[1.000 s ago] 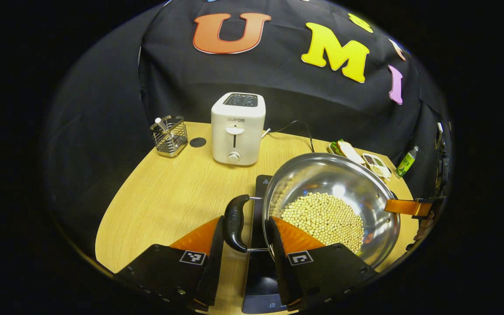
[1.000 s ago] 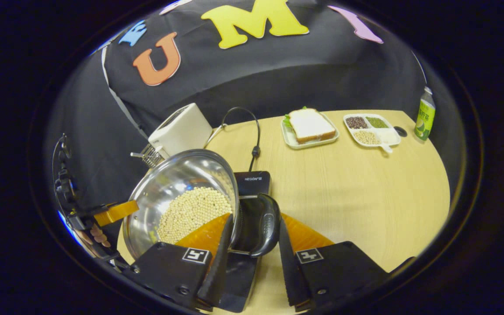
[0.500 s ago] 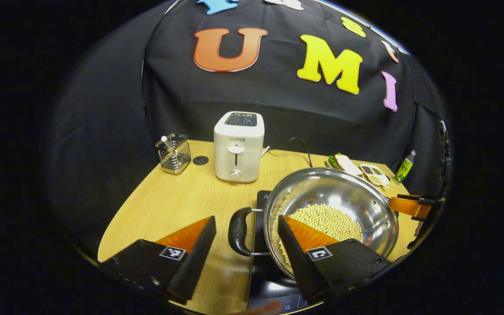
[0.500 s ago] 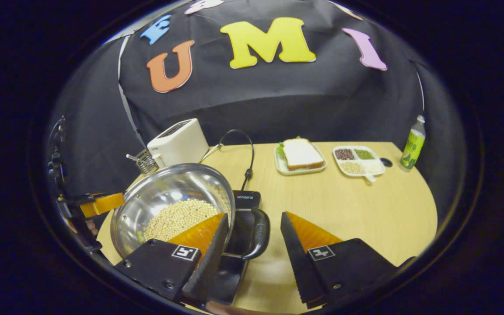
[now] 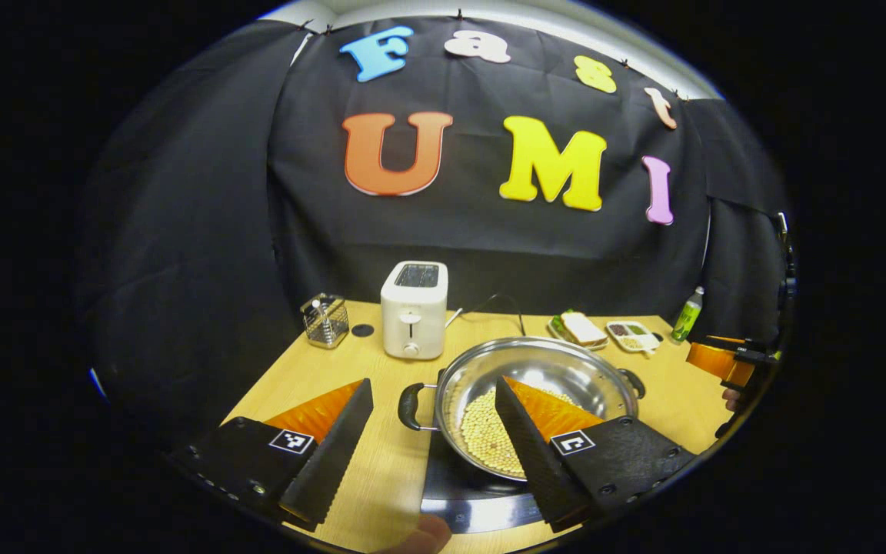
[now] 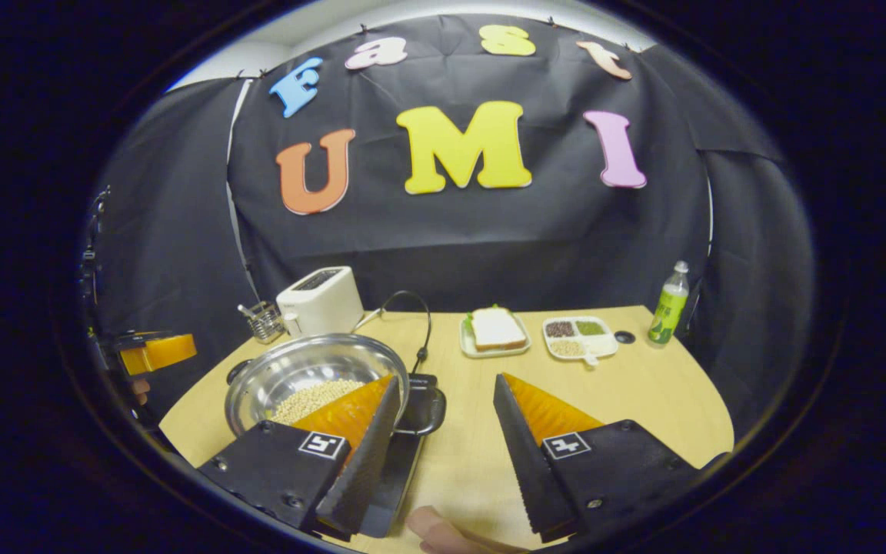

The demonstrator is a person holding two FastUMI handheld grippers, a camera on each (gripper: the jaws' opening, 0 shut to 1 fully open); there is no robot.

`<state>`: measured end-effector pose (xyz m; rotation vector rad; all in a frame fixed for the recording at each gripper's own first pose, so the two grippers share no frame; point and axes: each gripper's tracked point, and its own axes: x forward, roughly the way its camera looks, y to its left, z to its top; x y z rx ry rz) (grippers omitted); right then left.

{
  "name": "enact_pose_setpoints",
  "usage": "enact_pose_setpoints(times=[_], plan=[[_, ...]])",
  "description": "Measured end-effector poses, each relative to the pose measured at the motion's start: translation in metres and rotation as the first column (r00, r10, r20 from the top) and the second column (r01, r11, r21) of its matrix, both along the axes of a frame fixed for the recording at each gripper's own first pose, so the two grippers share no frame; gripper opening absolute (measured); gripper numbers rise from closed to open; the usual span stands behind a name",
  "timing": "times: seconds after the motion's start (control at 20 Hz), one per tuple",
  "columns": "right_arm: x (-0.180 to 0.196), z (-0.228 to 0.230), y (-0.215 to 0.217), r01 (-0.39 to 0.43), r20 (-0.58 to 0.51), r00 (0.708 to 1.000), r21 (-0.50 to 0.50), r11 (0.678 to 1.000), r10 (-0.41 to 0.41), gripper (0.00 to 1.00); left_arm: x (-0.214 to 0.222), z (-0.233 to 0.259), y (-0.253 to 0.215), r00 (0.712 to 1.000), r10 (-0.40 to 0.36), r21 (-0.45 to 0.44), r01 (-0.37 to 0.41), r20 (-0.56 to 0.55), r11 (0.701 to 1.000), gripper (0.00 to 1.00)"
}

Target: First push the handle of the pot to place it horizontally, then grasp the pot with both hands and set it on the induction cooktop.

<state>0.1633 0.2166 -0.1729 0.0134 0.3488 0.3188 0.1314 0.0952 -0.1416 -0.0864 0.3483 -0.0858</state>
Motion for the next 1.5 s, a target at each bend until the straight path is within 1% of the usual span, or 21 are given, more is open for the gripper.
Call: enact_pose_setpoints(times=[0.05,0.15,0.2,0.4,0.5,0.65,0.7,0.85,0.9,1.05,1.2,1.25,1.4,1.5], plan=[[-0.013,0.014,-0.006,0.002,0.04,0.999,-0.002,1.0,-0.002,0.78,-0.011,0.012,-0.002,0.999,0.006,0.01,-0.007,0.032,1.0,0.96],[-0.04,0.039,-0.019,0.025,0.115,0.993,0.002,1.0,-0.025,0.97,-0.032,0.039,-0.004,0.994,0.036,0.026,-0.038,0.099,0.999,0.96],[-0.053,0.05,-0.024,0.031,0.148,0.988,0.005,1.0,-0.031,0.99,-0.044,0.052,-0.006,0.991,0.047,0.025,-0.051,0.128,0.998,0.96],[-0.11,0.085,-0.047,0.05,0.236,0.97,0.022,0.999,-0.053,0.99,-0.087,0.092,-0.022,0.973,0.051,-0.02,-0.048,0.226,0.999,0.96],[-0.129,0.101,-0.059,0.057,0.277,0.959,0.024,0.998,-0.062,0.99,-0.109,0.111,-0.029,0.962,0.044,-0.04,-0.034,0.269,0.999,0.95],[-0.154,0.119,-0.07,0.07,0.322,0.944,0.017,0.997,-0.072,0.99,-0.134,0.135,-0.034,0.938,0.043,-0.026,-0.036,0.345,0.999,0.95],[-0.161,0.122,-0.074,0.078,0.325,0.942,0.016,0.997,-0.079,0.99,-0.141,0.138,-0.037,0.934,0.04,-0.016,-0.036,0.355,0.999,0.95],[-0.18,0.13,-0.083,0.087,0.335,0.938,0.031,0.996,-0.092,0.99,-0.158,0.142,-0.046,0.927,0.049,0.011,-0.058,0.371,0.998,0.95],[-0.186,0.135,-0.087,0.089,0.348,0.933,0.039,0.995,-0.097,0.99,-0.162,0.143,-0.049,0.921,0.056,0.015,-0.067,0.386,0.998,0.95],[-0.204,0.145,-0.101,0.104,0.39,0.914,0.032,0.994,-0.108,0.99,-0.179,0.137,-0.071,0.92,0.014,0.023,-0.025,0.392,0.999,0.95],[-0.221,0.141,-0.118,0.142,0.408,0.903,0.008,0.99,-0.133,0.98,-0.194,0.135,-0.089,0.909,-0.021,0.038,0.005,0.416,0.999,0.95],[-0.226,0.141,-0.119,0.144,0.414,0.9,0.012,0.989,-0.136,0.99,-0.2,0.135,-0.094,0.907,-0.031,0.036,0.017,0.42,0.999,0.95],[-0.236,0.138,-0.125,0.135,0.423,0.896,0.031,0.99,-0.135,0.99,-0.215,0.13,-0.106,0.906,-0.035,0.004,0.037,0.422,0.999,0.95],[-0.237,0.139,-0.134,0.145,0.428,0.891,0.039,0.989,-0.148,0.99,-0.218,0.134,-0.103,0.9,-0.034,0.023,0.026,0.434,0.999,0.95]])
